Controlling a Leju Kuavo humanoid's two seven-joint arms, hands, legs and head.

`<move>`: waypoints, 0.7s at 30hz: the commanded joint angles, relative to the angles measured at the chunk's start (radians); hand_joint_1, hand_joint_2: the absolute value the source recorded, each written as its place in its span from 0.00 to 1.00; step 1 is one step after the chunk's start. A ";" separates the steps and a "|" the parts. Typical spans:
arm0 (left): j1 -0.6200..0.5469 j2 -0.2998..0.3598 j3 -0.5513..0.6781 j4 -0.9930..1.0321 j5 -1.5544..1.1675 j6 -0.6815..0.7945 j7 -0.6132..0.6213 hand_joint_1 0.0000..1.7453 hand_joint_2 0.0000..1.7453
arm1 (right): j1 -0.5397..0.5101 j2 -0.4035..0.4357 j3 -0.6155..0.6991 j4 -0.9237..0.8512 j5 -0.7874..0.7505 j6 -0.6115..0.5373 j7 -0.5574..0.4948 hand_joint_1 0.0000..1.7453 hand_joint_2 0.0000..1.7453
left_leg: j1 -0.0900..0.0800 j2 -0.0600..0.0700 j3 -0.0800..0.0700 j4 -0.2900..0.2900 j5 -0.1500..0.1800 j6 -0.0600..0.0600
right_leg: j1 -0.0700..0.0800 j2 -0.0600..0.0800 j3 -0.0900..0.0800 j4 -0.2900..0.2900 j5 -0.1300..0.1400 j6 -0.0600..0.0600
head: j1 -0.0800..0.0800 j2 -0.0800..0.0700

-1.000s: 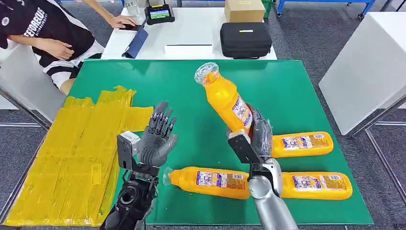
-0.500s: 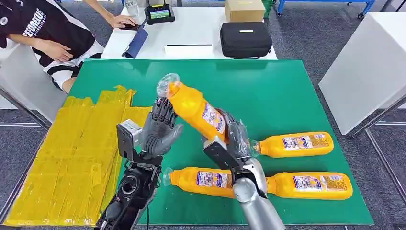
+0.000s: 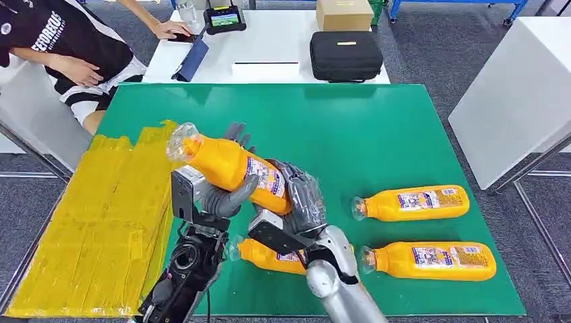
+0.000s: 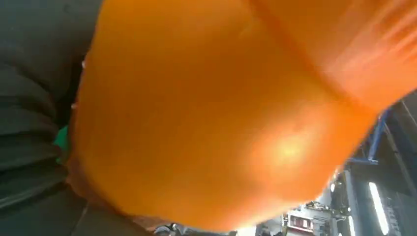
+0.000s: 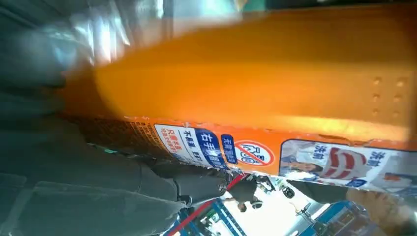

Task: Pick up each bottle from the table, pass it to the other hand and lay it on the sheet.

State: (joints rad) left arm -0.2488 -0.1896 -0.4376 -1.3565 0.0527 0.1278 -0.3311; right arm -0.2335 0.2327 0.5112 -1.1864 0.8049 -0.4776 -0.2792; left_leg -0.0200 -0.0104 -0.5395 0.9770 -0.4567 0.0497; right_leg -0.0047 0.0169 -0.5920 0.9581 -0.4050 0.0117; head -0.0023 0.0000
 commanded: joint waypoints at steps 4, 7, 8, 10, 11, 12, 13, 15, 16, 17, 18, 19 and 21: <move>-0.038 0.021 -0.021 0.090 0.007 0.003 -0.002 0.00 1.00 | -0.033 -0.041 0.083 0.043 -0.001 -0.004 -0.003 0.98 1.00 | 0.001 0.000 0.004 -0.001 -0.001 -0.003 | 0.001 -0.002 0.004 -0.001 -0.001 0.000 | 0.000 0.000; -0.029 0.019 -0.010 0.088 0.018 0.018 -0.015 0.90 1.00 | -0.026 -0.048 0.087 0.049 -0.015 -0.017 -0.009 1.00 1.00 | 0.002 0.001 0.005 0.000 -0.002 -0.004 | 0.002 -0.001 0.005 -0.001 -0.002 0.000 | 0.000 0.000; -0.025 0.016 -0.003 0.088 0.031 0.020 -0.022 1.00 1.00 | -0.021 -0.050 0.087 0.049 -0.019 -0.021 -0.010 1.00 1.00 | 0.001 0.000 0.003 -0.001 -0.001 -0.003 | 0.001 -0.001 0.004 -0.001 -0.001 0.000 | 0.000 0.000; -0.025 0.013 0.006 0.091 0.059 0.023 -0.031 1.00 1.00 | -0.018 -0.048 0.085 0.051 -0.027 -0.020 -0.008 1.00 1.00 | 0.002 0.001 0.006 -0.001 -0.002 -0.005 | 0.002 -0.002 0.007 -0.002 -0.002 0.000 | 0.000 0.000; -0.019 0.013 0.012 0.084 0.066 0.036 -0.041 1.00 1.00 | -0.015 -0.048 0.087 0.049 -0.029 -0.018 -0.008 1.00 1.00 | 0.001 0.000 0.003 -0.001 -0.001 -0.003 | 0.001 -0.001 0.004 -0.001 -0.001 0.000 | 0.000 0.000; -0.005 0.018 0.012 0.073 0.073 0.042 -0.046 1.00 1.00 | -0.010 -0.046 0.088 0.049 -0.032 -0.018 -0.009 1.00 1.00 | 0.002 0.001 0.005 -0.001 -0.002 -0.004 | 0.002 -0.002 0.006 -0.001 -0.002 0.000 | 0.000 0.000; 0.011 0.024 0.012 0.064 0.079 0.048 -0.050 1.00 1.00 | -0.004 -0.045 0.089 0.052 -0.033 -0.020 -0.010 1.00 1.00 | 0.001 0.001 0.003 -0.001 -0.001 -0.003 | 0.001 -0.001 0.003 -0.001 -0.001 0.000 | 0.000 0.000; 0.042 0.026 0.019 0.048 0.089 0.053 -0.059 1.00 1.00 | 0.001 -0.051 0.091 0.071 -0.037 -0.037 -0.013 1.00 1.00 | 0.002 0.002 0.007 -0.002 -0.003 -0.005 | 0.002 -0.001 0.007 -0.002 -0.002 0.000 | 0.000 0.000; 0.047 0.024 0.022 0.046 0.093 0.052 -0.064 1.00 1.00 | -0.002 -0.055 0.092 0.088 -0.048 -0.052 -0.021 1.00 1.00 | 0.001 0.002 0.006 -0.002 -0.001 -0.003 | 0.001 0.000 0.006 -0.003 -0.001 0.000 | 0.000 0.000; 0.048 0.024 0.023 0.046 0.096 0.051 -0.069 1.00 1.00 | -0.002 -0.060 0.094 0.096 -0.056 -0.060 -0.028 1.00 1.00 | 0.002 0.002 0.007 -0.002 -0.002 -0.004 | 0.002 0.000 0.007 -0.003 -0.002 0.000 | 0.000 0.000; 0.047 0.025 0.022 0.045 0.099 0.052 -0.078 1.00 1.00 | 0.001 -0.065 0.092 0.100 -0.064 -0.069 -0.035 0.99 1.00 | 0.002 0.002 0.009 -0.002 -0.003 -0.005 | 0.002 -0.001 0.009 -0.003 -0.002 0.000 | 0.000 0.000; 0.045 0.027 0.024 0.044 0.103 0.053 -0.085 1.00 1.00 | 0.004 -0.069 0.090 0.098 -0.068 -0.075 -0.039 0.99 1.00 | 0.001 0.001 0.005 -0.002 -0.001 -0.003 | 0.001 -0.001 0.005 -0.002 -0.001 0.000 | 0.000 0.000; 0.043 0.029 0.024 0.043 0.103 0.053 -0.085 1.00 1.00 | 0.005 -0.071 0.089 0.096 -0.068 -0.074 -0.039 0.99 1.00 | 0.001 0.000 0.003 -0.001 -0.001 -0.003 | 0.001 -0.001 0.004 -0.002 -0.001 0.000 | 0.000 0.000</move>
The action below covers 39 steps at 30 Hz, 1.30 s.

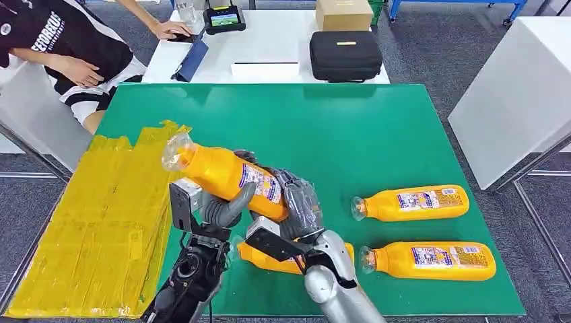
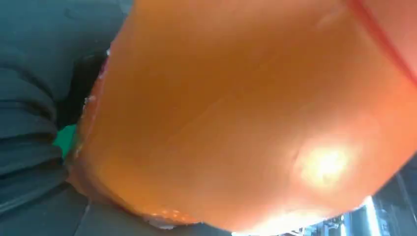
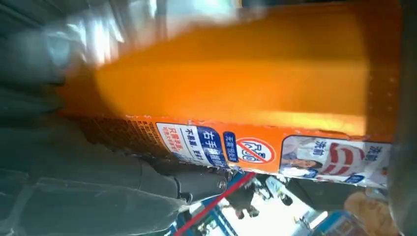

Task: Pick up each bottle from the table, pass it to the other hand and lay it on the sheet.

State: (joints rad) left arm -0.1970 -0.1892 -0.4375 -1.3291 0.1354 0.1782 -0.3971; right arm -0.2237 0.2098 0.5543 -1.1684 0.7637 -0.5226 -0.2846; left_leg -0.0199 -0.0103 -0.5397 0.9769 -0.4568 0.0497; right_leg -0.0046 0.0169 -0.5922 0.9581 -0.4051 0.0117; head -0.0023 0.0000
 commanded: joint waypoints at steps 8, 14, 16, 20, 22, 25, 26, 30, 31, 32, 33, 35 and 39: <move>-0.050 0.047 0.039 0.000 0.006 0.063 -0.045 1.00 1.00 | -0.009 -0.067 0.033 0.008 -0.155 -0.038 -0.071 0.00 1.00 | 0.001 0.000 0.002 0.000 -0.001 -0.003 | 0.001 -0.002 0.003 -0.001 -0.001 0.000 | 0.000 0.000; -0.033 0.085 0.068 -0.057 -0.572 0.469 -0.090 1.00 1.00 | 0.064 -0.113 -0.021 -0.195 -0.336 0.014 -0.121 0.00 1.00 | 0.001 0.000 0.002 0.000 -0.001 -0.003 | 0.001 -0.002 0.003 0.000 -0.001 0.000 | 0.000 0.000; -0.025 0.058 0.144 -0.053 -0.855 0.520 -0.041 1.00 1.00 | 0.084 -0.119 -0.043 -0.253 -0.373 0.014 -0.132 0.00 1.00 | 0.002 0.000 0.005 0.001 -0.003 -0.005 | 0.002 -0.003 0.006 0.000 -0.003 0.000 | 0.000 0.000; -0.042 -0.008 0.279 -0.040 -1.228 0.520 0.013 1.00 1.00 | 0.084 -0.118 -0.063 -0.294 -0.382 0.011 -0.125 0.00 1.00 | 0.001 0.000 0.000 0.001 -0.001 -0.002 | 0.001 -0.001 0.001 0.000 0.000 0.000 | 0.000 0.000; -0.042 -0.008 0.279 -0.040 -1.228 0.520 0.013 1.00 1.00 | 0.084 -0.118 -0.063 -0.294 -0.382 0.011 -0.125 0.00 1.00 | 0.001 0.000 0.001 0.001 -0.001 -0.003 | 0.001 -0.001 0.002 0.000 -0.001 0.000 | 0.000 0.000; -0.089 0.035 0.263 -0.009 -1.700 0.520 0.251 1.00 1.00 | 0.081 -0.119 -0.078 -0.310 -0.404 0.012 -0.123 0.00 1.00 | 0.001 -0.001 0.004 0.002 -0.002 -0.005 | 0.002 -0.003 0.005 0.000 -0.002 0.000 | 0.000 0.000; -0.149 0.152 0.144 0.046 -1.706 0.520 0.415 1.00 1.00 | 0.077 -0.123 -0.086 -0.324 -0.410 0.010 -0.122 0.00 1.00 | 0.001 0.000 0.003 0.001 -0.001 -0.004 | 0.002 -0.002 0.003 0.000 -0.001 0.000 | 0.000 0.000; -0.442 0.318 -0.346 0.431 -1.706 0.453 0.861 1.00 1.00 | 0.048 -0.130 -0.091 -0.344 -0.436 0.037 -0.122 0.00 1.00 | 0.001 -0.012 0.001 0.001 0.002 -0.004 | 0.001 -0.014 0.004 0.001 -0.002 -0.001 | 0.000 0.000; -0.465 0.296 -0.335 0.518 -1.706 0.416 0.838 1.00 1.00 | 0.050 -0.127 -0.093 -0.343 -0.433 0.040 -0.121 0.00 1.00 | 0.001 -0.016 0.001 0.002 0.003 -0.005 | 0.002 -0.018 0.005 0.001 -0.003 -0.001 | 0.000 0.000; -0.481 0.287 -0.336 0.573 -1.706 0.413 0.841 1.00 1.00 | 0.054 -0.125 -0.095 -0.345 -0.430 0.042 -0.120 0.00 1.00 | 0.001 -0.009 0.002 0.001 0.003 -0.005 | 0.002 -0.010 0.004 0.000 -0.001 0.000 | 0.000 0.000; -0.499 0.272 -0.323 0.641 -1.706 0.405 0.837 1.00 1.00 | 0.060 -0.124 -0.097 -0.348 -0.425 0.045 -0.119 0.00 1.00 | 0.001 -0.006 0.005 -0.001 0.003 -0.006 | 0.002 -0.007 0.006 -0.002 0.001 0.000 | -0.001 0.000; -0.513 0.262 -0.313 0.687 -1.706 0.409 0.831 1.00 1.00 | 0.063 -0.123 -0.099 -0.352 -0.420 0.044 -0.118 0.00 1.00 | 0.002 -0.003 0.006 -0.001 0.002 -0.005 | 0.002 -0.005 0.006 -0.002 0.001 0.000 | -0.001 0.000; -0.535 0.236 -0.252 0.787 -1.706 0.375 0.805 1.00 1.00 | 0.071 -0.125 -0.105 -0.352 -0.411 0.041 -0.112 0.00 1.00 | 0.002 0.002 0.004 0.001 0.002 -0.006 | 0.002 0.000 0.004 0.001 0.001 0.001 | -0.001 0.000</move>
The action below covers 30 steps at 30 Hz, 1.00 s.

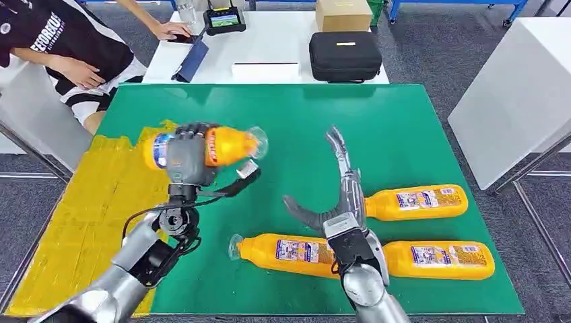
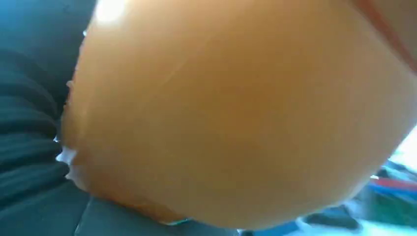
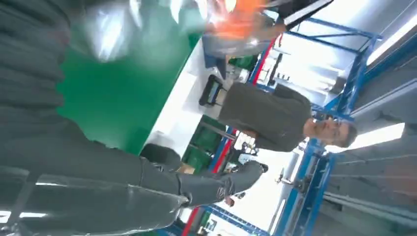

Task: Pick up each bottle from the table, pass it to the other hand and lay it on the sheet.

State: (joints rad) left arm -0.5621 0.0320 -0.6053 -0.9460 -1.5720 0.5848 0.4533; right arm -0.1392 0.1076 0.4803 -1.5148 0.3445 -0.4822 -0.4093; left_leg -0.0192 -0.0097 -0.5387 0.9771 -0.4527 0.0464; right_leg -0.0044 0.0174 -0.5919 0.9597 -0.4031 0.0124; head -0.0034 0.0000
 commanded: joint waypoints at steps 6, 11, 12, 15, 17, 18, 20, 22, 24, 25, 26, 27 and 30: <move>-0.175 0.015 -0.015 0.487 0.001 -0.040 -0.055 1.00 1.00 | 0.015 -0.021 -0.040 -0.014 0.029 -0.001 0.012 0.00 1.00 | 0.001 0.000 0.002 0.000 -0.001 -0.003 | 0.001 0.000 0.002 -0.001 -0.001 0.000 | 0.000 0.000; -0.178 0.016 0.015 0.508 0.001 -0.040 -0.061 1.00 1.00 | 0.013 -0.022 -0.042 -0.018 0.034 0.001 0.014 0.00 1.00 | 0.001 0.001 0.000 0.001 -0.001 -0.003 | 0.001 0.001 0.001 0.000 -0.001 0.000 | 0.000 0.000; -0.178 0.016 0.015 0.508 0.001 -0.040 -0.061 1.00 1.00 | 0.013 -0.022 -0.042 -0.018 0.034 0.001 0.014 0.00 1.00 | 0.002 0.000 0.001 0.001 -0.002 -0.004 | 0.002 0.000 0.002 0.000 -0.001 0.000 | 0.000 0.000; -0.182 0.013 0.057 0.526 0.001 -0.066 -0.053 1.00 1.00 | 0.008 -0.022 -0.044 -0.016 0.043 0.010 0.025 0.00 1.00 | 0.002 -0.001 0.001 0.002 -0.002 -0.005 | 0.002 -0.002 0.003 0.000 -0.002 0.000 | 0.001 0.000; -0.183 0.016 0.096 0.540 0.001 -0.066 -0.053 1.00 1.00 | 0.004 -0.023 -0.045 -0.012 0.050 0.015 0.032 0.00 1.00 | 0.002 0.000 0.001 0.001 -0.002 -0.004 | 0.002 0.000 0.001 0.000 -0.001 0.000 | 0.000 0.000; -0.183 0.019 0.114 0.547 0.001 -0.064 -0.050 1.00 1.00 | 0.003 -0.024 -0.045 -0.007 0.059 0.018 0.038 0.00 1.00 | 0.001 0.001 0.000 0.001 -0.001 -0.003 | 0.001 0.001 0.000 0.000 -0.001 0.000 | 0.000 0.000; -0.181 0.018 0.145 0.552 0.001 -0.056 -0.059 1.00 1.00 | -0.001 -0.027 -0.042 0.004 0.098 0.023 0.064 0.00 1.00 | 0.002 0.002 0.002 0.002 -0.003 -0.005 | 0.002 0.001 0.002 0.000 -0.002 0.000 | 0.000 0.000; -0.180 0.016 0.151 0.556 0.001 -0.052 -0.051 0.38 1.00 | -0.010 -0.035 -0.032 0.017 0.175 0.047 0.123 0.00 1.00 | 0.003 0.002 0.002 0.001 -0.003 -0.005 | 0.002 0.000 0.003 0.000 -0.002 0.000 | 0.000 0.000; -0.179 0.007 0.173 0.564 0.001 -0.063 -0.071 0.00 1.00 | -0.026 -0.053 -0.019 0.038 0.308 0.105 0.220 0.00 1.00 | 0.002 0.001 0.001 0.001 -0.002 -0.003 | 0.002 0.000 0.001 0.000 -0.001 0.000 | 0.000 0.000; -0.178 0.003 0.189 0.565 0.002 -0.066 -0.086 0.00 1.00 | -0.031 -0.057 -0.016 0.043 0.337 0.126 0.242 0.00 1.00 | 0.002 0.001 0.002 0.001 -0.003 -0.004 | 0.002 0.000 0.003 0.000 -0.001 0.000 | 0.000 0.000; -0.178 0.003 0.189 0.565 0.002 -0.066 -0.086 0.00 1.00 | -0.031 -0.057 -0.016 0.043 0.337 0.126 0.242 0.00 1.00 | 0.002 0.001 0.001 0.001 -0.002 -0.003 | 0.002 0.000 0.002 -0.001 -0.001 0.000 | 0.000 0.000; -0.178 0.003 0.189 0.565 0.002 -0.066 -0.086 0.00 1.00 | -0.031 -0.057 -0.016 0.043 0.337 0.126 0.242 0.00 1.00 | 0.001 0.000 0.000 0.000 -0.001 -0.002 | 0.001 0.001 0.001 -0.001 0.000 0.000 | 0.000 0.000; -0.156 -0.018 0.291 0.551 0.039 -0.065 -0.194 0.00 1.00 | -0.037 -0.071 -0.012 0.052 0.443 0.250 0.315 0.00 1.00 | 0.001 0.000 0.000 0.001 -0.001 -0.003 | 0.001 0.000 0.001 -0.001 -0.001 0.000 | 0.001 0.000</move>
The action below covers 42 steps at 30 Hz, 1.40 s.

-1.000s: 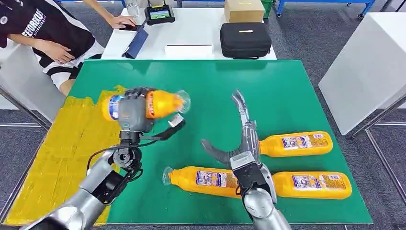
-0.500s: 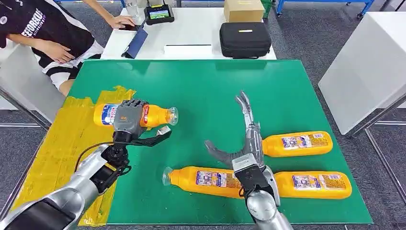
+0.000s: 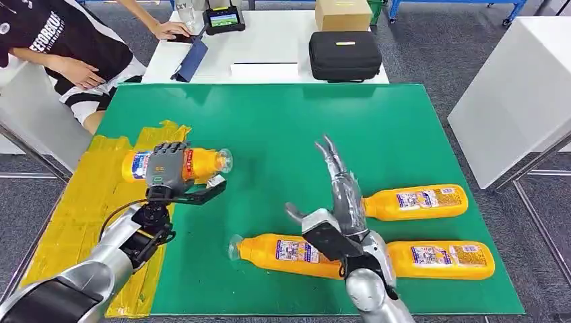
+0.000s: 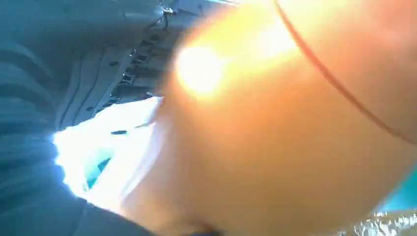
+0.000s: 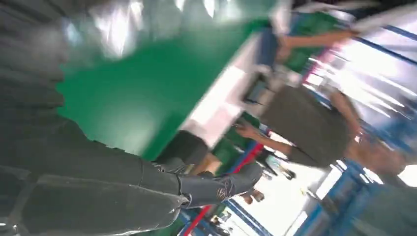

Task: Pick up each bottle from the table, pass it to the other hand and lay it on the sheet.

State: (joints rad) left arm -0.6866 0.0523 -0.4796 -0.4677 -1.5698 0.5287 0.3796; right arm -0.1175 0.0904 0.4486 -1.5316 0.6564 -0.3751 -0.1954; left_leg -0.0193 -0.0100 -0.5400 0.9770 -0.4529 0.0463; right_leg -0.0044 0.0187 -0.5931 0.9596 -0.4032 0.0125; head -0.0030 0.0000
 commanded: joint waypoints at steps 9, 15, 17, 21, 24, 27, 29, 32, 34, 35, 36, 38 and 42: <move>0.067 -0.082 0.367 -0.032 0.081 -0.019 -0.266 0.00 0.00 | -0.035 -0.093 0.018 0.075 0.191 0.312 0.089 0.00 0.00 | 0.001 0.000 0.002 -0.001 -0.001 -0.002 | 0.000 -0.001 0.003 -0.001 -0.001 0.000 | 0.000 0.000; 0.097 -0.111 0.460 -0.094 0.199 -0.012 -0.409 0.00 0.00 | -0.010 -0.120 0.040 0.051 0.212 0.382 0.086 0.00 0.00 | 0.003 0.000 0.005 0.001 -0.003 -0.005 | 0.002 -0.003 0.006 -0.001 -0.003 0.000 | 0.000 0.000; 0.124 -0.126 0.500 -0.154 0.280 -0.014 -0.492 0.00 0.00 | 0.010 -0.144 0.060 0.040 0.241 0.417 0.090 0.00 0.00 | 0.001 -0.001 0.002 0.000 -0.001 -0.003 | 0.001 -0.002 0.003 -0.001 -0.001 0.000 | 0.000 0.000; 0.168 -0.147 0.520 -0.265 0.356 -0.038 -0.544 0.00 0.00 | 0.024 -0.185 0.087 0.049 0.285 0.452 0.111 0.00 0.00 | 0.001 -0.001 0.002 0.000 -0.001 -0.002 | 0.001 -0.002 0.003 -0.002 -0.001 0.000 | 0.000 0.000; 0.218 -0.169 0.514 -0.379 0.441 -0.074 -0.578 0.00 1.00 | 0.035 -0.210 0.100 0.101 0.354 0.442 0.154 0.00 0.00 | 0.001 0.000 0.004 0.000 -0.002 -0.003 | 0.001 -0.002 0.005 -0.002 -0.002 0.001 | 0.000 0.000; 0.225 -0.169 0.506 -0.392 0.448 -0.083 -0.576 0.00 1.00 | 0.037 -0.210 0.101 0.110 0.357 0.439 0.155 0.00 0.00 | 0.002 -0.001 0.005 0.000 -0.003 -0.003 | 0.002 -0.004 0.006 -0.002 -0.002 0.001 | 0.000 0.000; 0.225 -0.169 0.506 -0.392 0.448 -0.083 -0.576 0.00 1.00 | 0.037 -0.210 0.101 0.110 0.357 0.439 0.155 0.00 0.00 | 0.002 -0.001 0.004 0.000 -0.003 -0.003 | 0.002 -0.003 0.005 -0.002 -0.002 0.000 | 0.000 0.000; 0.225 -0.168 0.498 -0.389 0.497 -0.105 -0.591 0.00 1.00 | 0.040 -0.214 0.119 0.120 0.423 0.449 0.199 0.00 0.00 | 0.001 0.000 0.002 0.000 -0.002 -0.002 | 0.001 -0.002 0.003 -0.001 -0.001 0.000 | 0.000 0.000; 0.227 -0.165 0.484 -0.369 0.484 -0.096 -0.565 0.00 1.00 | 0.050 -0.219 0.128 0.131 0.462 0.446 0.223 0.00 0.00 | 0.002 0.000 0.004 0.000 -0.003 -0.004 | 0.002 -0.003 0.006 -0.002 -0.002 0.000 | 0.000 0.000; 0.230 -0.167 0.484 -0.368 0.490 -0.097 -0.569 0.00 1.00 | 0.052 -0.219 0.130 0.135 0.472 0.444 0.230 0.00 0.00 | 0.001 -0.001 0.003 -0.001 -0.001 -0.002 | 0.001 -0.002 0.003 -0.002 -0.001 0.000 | 0.000 0.000; 0.239 -0.168 0.481 -0.374 0.500 -0.097 -0.576 0.00 1.00 | 0.055 -0.220 0.136 0.144 0.497 0.444 0.248 0.00 0.00 | 0.002 -0.001 0.004 -0.001 -0.002 -0.004 | 0.002 -0.003 0.006 -0.003 -0.002 0.000 | 0.000 0.000; 0.252 -0.173 0.475 -0.390 0.507 -0.102 -0.576 0.00 1.00 | 0.052 -0.218 0.145 0.166 0.537 0.445 0.278 0.00 0.00 | 0.002 0.000 0.005 -0.001 -0.003 -0.004 | 0.002 -0.003 0.006 -0.003 -0.002 0.000 | 0.000 0.000; 0.269 -0.176 0.463 -0.418 0.517 -0.109 -0.572 0.00 1.00 | 0.042 -0.197 0.144 0.229 0.582 0.439 0.308 0.00 1.00 | 0.001 0.000 0.003 -0.001 -0.002 -0.002 | 0.001 -0.002 0.004 -0.003 -0.001 0.000 | 0.000 0.000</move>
State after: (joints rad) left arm -0.4301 -0.1080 -0.0038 -0.8636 -1.0662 0.4360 -0.1980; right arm -0.0440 -0.1068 0.5516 -1.4497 1.1893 0.0641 0.0732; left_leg -0.0194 -0.0102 -0.5401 0.9770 -0.4535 0.0467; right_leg -0.0045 0.0182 -0.5931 0.9588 -0.4033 0.0126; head -0.0031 0.0000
